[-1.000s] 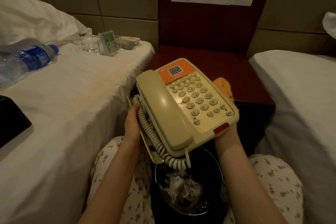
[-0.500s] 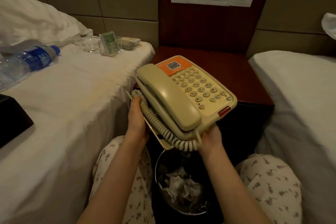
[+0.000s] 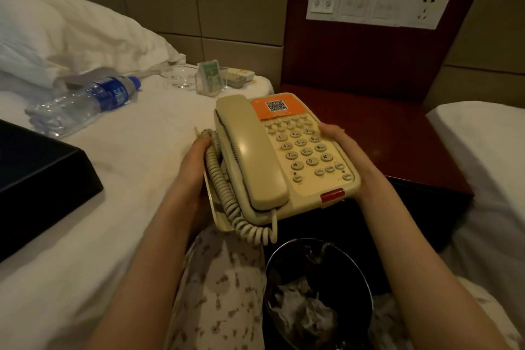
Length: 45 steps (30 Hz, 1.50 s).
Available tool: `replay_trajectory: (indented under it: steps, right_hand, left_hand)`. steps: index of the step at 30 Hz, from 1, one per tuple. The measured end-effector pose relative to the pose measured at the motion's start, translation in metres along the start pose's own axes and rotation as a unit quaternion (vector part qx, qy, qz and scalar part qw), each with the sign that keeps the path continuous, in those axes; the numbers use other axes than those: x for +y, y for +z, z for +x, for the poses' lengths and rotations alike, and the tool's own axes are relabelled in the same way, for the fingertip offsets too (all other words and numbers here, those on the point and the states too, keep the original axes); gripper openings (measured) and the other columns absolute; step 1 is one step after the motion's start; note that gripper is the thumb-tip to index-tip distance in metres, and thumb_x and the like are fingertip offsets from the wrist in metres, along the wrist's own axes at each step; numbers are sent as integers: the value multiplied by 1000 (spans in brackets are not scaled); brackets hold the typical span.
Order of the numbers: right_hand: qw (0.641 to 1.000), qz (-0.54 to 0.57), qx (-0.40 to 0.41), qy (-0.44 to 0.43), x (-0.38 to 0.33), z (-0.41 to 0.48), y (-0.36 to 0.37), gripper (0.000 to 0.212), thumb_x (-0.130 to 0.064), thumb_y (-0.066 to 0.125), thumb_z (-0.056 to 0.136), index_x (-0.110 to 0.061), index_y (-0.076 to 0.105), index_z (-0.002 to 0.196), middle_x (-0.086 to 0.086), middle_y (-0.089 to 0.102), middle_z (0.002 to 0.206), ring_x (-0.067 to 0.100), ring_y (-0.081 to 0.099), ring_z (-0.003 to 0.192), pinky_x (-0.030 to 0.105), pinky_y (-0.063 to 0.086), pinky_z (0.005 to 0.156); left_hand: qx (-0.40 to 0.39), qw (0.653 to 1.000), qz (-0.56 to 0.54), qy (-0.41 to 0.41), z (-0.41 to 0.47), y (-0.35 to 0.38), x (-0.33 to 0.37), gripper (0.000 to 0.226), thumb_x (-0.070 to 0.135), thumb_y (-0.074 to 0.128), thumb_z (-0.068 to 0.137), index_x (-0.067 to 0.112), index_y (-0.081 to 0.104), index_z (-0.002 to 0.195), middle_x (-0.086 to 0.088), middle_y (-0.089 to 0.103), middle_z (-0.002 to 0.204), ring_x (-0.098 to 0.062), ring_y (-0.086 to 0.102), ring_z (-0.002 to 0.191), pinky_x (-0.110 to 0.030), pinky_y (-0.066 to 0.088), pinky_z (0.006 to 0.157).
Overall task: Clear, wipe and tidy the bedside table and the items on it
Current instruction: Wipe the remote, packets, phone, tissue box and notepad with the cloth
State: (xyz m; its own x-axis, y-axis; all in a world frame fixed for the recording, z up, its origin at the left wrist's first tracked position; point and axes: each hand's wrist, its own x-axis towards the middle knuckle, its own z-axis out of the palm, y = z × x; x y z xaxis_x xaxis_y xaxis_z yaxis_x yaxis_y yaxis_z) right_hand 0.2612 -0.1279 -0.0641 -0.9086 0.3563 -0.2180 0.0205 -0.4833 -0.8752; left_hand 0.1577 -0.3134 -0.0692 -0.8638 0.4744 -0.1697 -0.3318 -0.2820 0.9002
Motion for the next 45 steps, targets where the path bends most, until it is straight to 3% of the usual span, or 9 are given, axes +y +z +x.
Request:
replay_trajectory:
  steps: [5, 8, 15, 23, 26, 31, 35, 38, 45]
  right_hand:
    - [997, 62, -39, 27, 11, 23, 27, 23, -22, 47, 90, -8, 57, 106, 14, 71, 87, 27, 70, 71, 36, 58, 63]
    - [988, 145, -51, 12, 27, 41, 46, 44, -23, 51, 80, -7, 51, 121, 16, 66, 102, 29, 67, 81, 36, 57, 67]
    - [977, 208, -37, -22, 44, 77, 91, 29, -27, 46, 90, -12, 58, 112, 14, 69, 97, 30, 66, 85, 41, 56, 73]
    - [972, 231, -27, 28, 53, 111, 149, 46, -24, 53, 90, -13, 46, 134, 19, 58, 127, 38, 55, 116, 52, 45, 95]
    - [975, 216, 1, 46, 62, 129, 163, 56, -23, 65, 81, -15, 47, 133, 19, 62, 122, 39, 60, 110, 57, 45, 95]
    - [987, 143, 32, 62, 71, 144, 175, 87, -29, 80, 51, -17, 46, 131, 17, 67, 111, 37, 66, 98, 59, 50, 85]
    - [998, 47, 33, 25, 67, 144, 170, 57, -28, 78, 72, -9, 54, 120, 12, 69, 106, 29, 67, 96, 48, 53, 88]
    - [995, -24, 96, -29, 70, 144, 156, 72, -31, 81, 69, -8, 47, 128, 9, 65, 116, 25, 64, 102, 44, 52, 92]
    - [925, -308, 128, -183, 47, 112, 159, 44, -19, 65, 85, -16, 49, 126, 2, 61, 122, 21, 56, 114, 32, 44, 98]
  left_hand:
    - [20, 999, 19, 40, 15, -16, 33, 39, 38, 32, 100, 17, 53, 74, 5, 60, 41, -4, 57, 34, -13, 42, 33]
    - [11, 996, -88, 2, 22, -28, 43, 46, 47, 29, 97, 15, 61, 86, -3, 73, 68, -12, 67, 49, -24, 52, 50]
    - [110, 968, -225, 18, 35, -55, 45, 47, 49, 34, 93, 11, 61, 88, -4, 67, 55, -16, 63, 65, -19, 52, 58]
    - [118, 932, -333, 79, 45, -63, 41, 54, 45, 39, 90, 7, 53, 126, -15, 63, 107, -29, 60, 102, -38, 48, 94]
    - [133, 924, -345, 99, 52, -67, 41, 54, 47, 39, 90, 11, 52, 129, -15, 61, 119, -29, 58, 109, -38, 46, 96]
    - [171, 905, -369, 125, 63, -73, 39, 52, 45, 34, 94, 14, 52, 131, -17, 58, 126, -32, 56, 114, -47, 43, 101]
    - [172, 909, -355, 131, 64, -71, 41, 45, 29, 32, 97, 5, 49, 132, -21, 55, 130, -37, 52, 119, -49, 41, 103]
    - [196, 933, -287, 98, 60, -63, 41, 37, 8, 31, 98, -2, 45, 131, -22, 52, 132, -36, 50, 121, -43, 43, 94]
    - [281, 957, -18, 66, 44, -69, 38, 42, -1, 38, 92, 0, 41, 134, -10, 57, 112, -21, 54, 92, -26, 46, 76]
